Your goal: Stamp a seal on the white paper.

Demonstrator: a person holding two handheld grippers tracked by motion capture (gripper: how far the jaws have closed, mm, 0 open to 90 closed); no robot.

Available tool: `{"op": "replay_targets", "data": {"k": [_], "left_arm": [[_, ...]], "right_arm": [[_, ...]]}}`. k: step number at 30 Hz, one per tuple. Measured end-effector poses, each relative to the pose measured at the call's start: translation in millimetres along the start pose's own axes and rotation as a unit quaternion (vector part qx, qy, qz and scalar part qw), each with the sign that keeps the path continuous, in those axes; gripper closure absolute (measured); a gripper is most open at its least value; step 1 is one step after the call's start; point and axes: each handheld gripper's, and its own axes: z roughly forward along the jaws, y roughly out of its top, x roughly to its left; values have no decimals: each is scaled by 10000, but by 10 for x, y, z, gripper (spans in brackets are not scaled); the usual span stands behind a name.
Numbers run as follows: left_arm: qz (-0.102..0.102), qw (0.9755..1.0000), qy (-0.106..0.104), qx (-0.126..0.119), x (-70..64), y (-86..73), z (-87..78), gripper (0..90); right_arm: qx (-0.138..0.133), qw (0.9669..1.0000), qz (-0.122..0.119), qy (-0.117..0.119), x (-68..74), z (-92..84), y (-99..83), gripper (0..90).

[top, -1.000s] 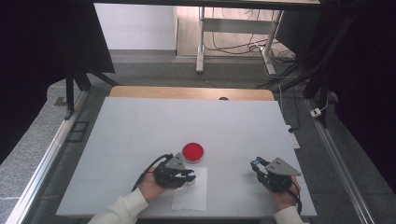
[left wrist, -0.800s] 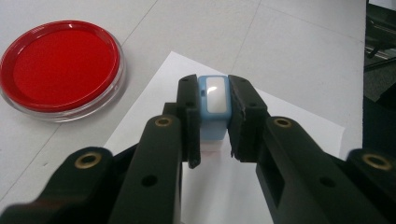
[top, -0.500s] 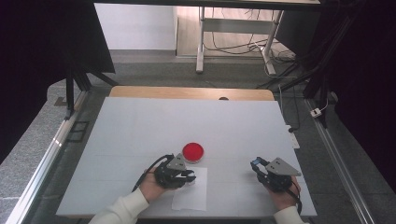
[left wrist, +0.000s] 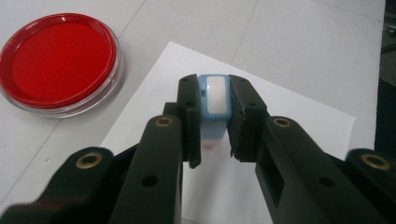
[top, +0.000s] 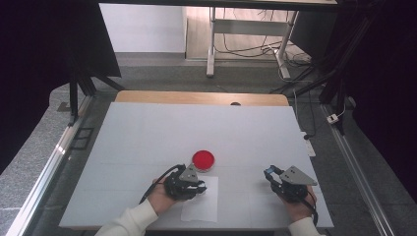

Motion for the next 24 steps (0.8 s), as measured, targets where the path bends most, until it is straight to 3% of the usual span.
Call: {"op": "replay_targets", "data": {"k": [24], "left_arm": [[59, 10000, 15, 26, -8, -7, 2, 761]], "right_arm": [[-27, 10000, -6, -7, 4, -18, 7, 650]]}}
